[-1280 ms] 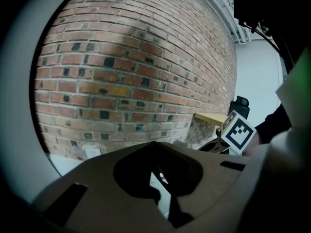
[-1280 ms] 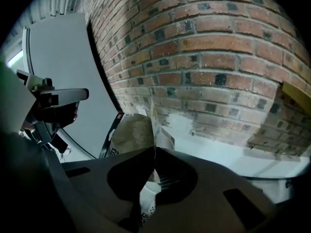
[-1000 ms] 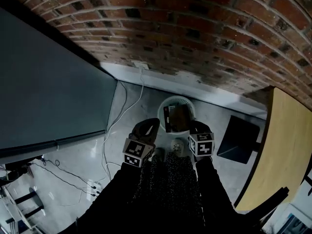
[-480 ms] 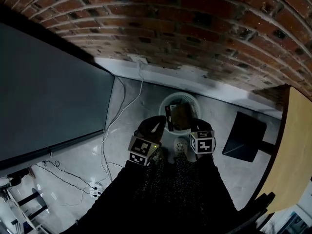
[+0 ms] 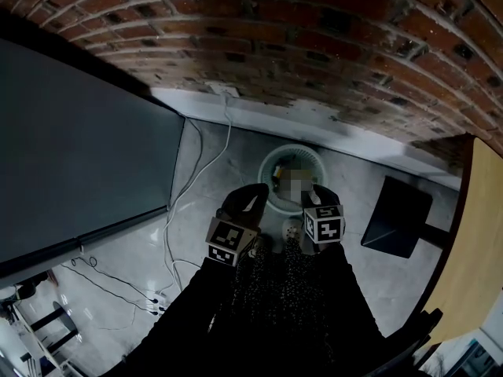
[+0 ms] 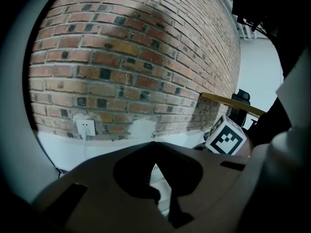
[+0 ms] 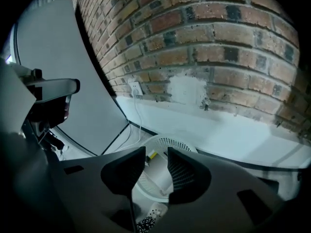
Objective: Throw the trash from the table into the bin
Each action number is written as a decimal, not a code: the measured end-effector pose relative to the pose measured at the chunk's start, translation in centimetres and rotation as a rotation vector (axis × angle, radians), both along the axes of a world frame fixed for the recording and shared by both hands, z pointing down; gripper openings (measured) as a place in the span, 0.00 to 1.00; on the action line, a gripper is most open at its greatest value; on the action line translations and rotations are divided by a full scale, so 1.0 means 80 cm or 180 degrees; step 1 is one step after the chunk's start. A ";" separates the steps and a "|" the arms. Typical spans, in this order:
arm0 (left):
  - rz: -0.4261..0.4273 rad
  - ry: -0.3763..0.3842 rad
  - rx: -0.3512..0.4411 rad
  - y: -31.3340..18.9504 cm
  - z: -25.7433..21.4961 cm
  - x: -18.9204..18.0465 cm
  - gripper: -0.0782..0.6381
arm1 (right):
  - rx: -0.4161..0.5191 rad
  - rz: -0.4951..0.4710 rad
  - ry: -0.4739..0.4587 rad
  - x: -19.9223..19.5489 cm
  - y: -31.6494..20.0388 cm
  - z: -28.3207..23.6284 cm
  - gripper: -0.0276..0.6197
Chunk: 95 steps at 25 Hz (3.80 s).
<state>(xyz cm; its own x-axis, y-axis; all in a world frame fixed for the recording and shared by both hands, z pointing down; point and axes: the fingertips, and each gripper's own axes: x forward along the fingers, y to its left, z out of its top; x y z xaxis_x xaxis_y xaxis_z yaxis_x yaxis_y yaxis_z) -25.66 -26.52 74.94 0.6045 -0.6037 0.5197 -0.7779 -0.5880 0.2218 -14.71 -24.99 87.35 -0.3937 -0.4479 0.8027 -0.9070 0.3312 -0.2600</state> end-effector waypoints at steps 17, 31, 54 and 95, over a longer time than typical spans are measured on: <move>-0.0001 0.0132 0.0305 -0.018 -0.129 0.006 0.12 | 0.0702 0.0342 -0.0271 0.020 -0.053 -0.190 0.23; 0.0050 0.0276 0.0846 -0.013 -0.311 0.027 0.12 | 0.1389 0.0201 -0.0359 0.027 -0.043 -0.417 0.06; -0.0010 0.0644 0.1226 -0.007 -0.445 0.043 0.12 | 0.2051 0.0408 -0.0574 0.069 -0.012 -0.595 0.06; 0.0113 0.0677 0.1285 -0.027 -0.453 0.057 0.12 | 0.2174 0.0531 -0.0403 0.093 -0.026 -0.611 0.06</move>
<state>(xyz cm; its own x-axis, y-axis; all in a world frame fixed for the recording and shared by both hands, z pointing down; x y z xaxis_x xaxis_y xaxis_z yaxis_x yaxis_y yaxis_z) -21.07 -28.69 38.68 0.6963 -0.7094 0.1090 -0.7176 -0.6856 0.1220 -7.28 -27.08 38.44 -0.3477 -0.8967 0.2740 -0.9364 0.3170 -0.1506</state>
